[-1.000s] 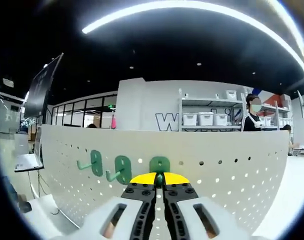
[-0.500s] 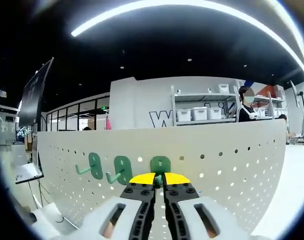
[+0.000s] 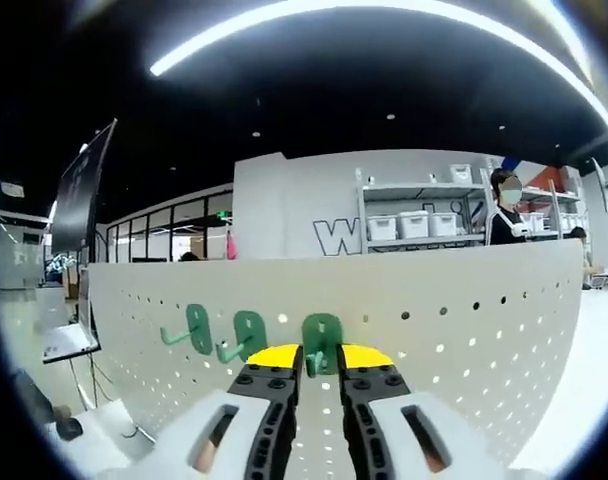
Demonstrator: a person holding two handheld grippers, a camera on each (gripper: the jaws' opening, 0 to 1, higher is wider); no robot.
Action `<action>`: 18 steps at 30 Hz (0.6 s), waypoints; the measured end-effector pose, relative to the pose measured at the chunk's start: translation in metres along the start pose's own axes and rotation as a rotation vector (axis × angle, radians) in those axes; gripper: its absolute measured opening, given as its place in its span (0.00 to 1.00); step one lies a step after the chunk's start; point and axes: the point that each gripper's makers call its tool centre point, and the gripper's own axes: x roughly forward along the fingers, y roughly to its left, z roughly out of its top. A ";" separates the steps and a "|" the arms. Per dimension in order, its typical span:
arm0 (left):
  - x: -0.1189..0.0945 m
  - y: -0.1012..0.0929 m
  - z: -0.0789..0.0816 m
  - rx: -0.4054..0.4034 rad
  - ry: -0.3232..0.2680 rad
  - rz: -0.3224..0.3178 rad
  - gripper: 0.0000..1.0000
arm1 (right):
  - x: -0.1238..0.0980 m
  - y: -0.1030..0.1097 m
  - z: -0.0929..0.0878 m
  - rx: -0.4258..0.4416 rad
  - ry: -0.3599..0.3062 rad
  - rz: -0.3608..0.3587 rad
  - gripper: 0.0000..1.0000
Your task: Insert the hook assembly into the mounting plate slot until the hook locks in place.
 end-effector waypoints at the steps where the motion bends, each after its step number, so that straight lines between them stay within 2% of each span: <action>1: 0.000 0.000 0.000 0.001 0.001 -0.001 0.66 | -0.001 0.004 0.000 -0.053 -0.004 0.032 0.18; 4: 0.000 -0.001 0.000 0.001 0.002 -0.002 0.66 | -0.005 0.010 0.002 -0.062 -0.015 0.072 0.27; 5: 0.000 -0.001 -0.001 0.000 0.004 -0.002 0.66 | -0.006 0.011 0.002 -0.094 -0.011 0.084 0.29; 7: 0.001 -0.002 -0.002 0.000 0.007 -0.003 0.66 | -0.007 0.012 -0.001 -0.102 -0.001 0.097 0.31; 9: 0.001 -0.002 -0.003 0.000 0.008 -0.005 0.66 | -0.009 0.013 -0.002 -0.061 0.007 0.115 0.37; 11: 0.001 -0.003 -0.003 -0.001 0.008 -0.004 0.66 | -0.012 0.018 -0.001 -0.084 -0.005 0.140 0.40; 18: 0.000 -0.004 -0.002 -0.005 0.000 0.000 0.67 | -0.019 0.031 0.001 -0.047 -0.044 0.194 0.53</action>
